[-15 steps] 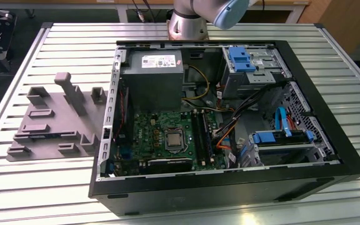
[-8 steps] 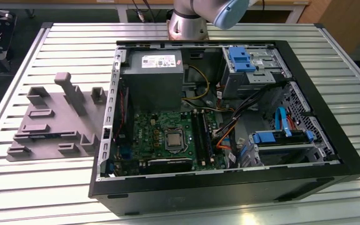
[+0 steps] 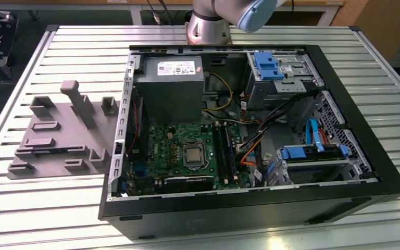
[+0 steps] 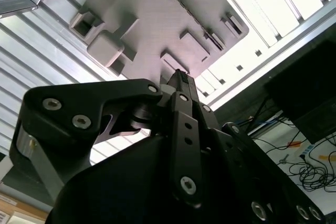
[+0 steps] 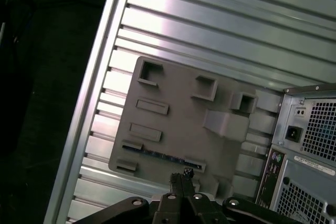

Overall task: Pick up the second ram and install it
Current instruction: 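Pick up the second ram and move it above second insertion slot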

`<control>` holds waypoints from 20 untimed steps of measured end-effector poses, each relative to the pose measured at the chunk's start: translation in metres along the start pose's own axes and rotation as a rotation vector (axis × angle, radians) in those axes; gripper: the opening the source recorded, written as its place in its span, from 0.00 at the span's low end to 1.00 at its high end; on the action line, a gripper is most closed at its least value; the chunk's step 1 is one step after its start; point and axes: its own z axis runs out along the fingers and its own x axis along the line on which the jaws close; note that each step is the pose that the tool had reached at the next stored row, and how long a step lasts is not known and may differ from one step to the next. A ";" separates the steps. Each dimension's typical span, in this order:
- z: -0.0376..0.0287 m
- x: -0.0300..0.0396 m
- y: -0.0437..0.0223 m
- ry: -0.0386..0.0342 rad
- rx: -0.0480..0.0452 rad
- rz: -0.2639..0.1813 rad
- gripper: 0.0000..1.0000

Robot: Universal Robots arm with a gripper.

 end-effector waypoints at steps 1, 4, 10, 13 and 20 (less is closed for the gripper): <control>0.0000 0.0000 0.0000 0.0002 -0.0001 -0.007 0.11; 0.0000 0.0001 0.0000 0.0008 -0.0006 -0.037 0.11; 0.0000 0.0009 0.0002 0.0023 -0.0020 -0.111 0.11; 0.0000 0.0011 0.0003 0.0025 -0.0022 -0.119 0.11; 0.0000 0.0011 0.0003 0.0028 -0.0024 -0.132 0.11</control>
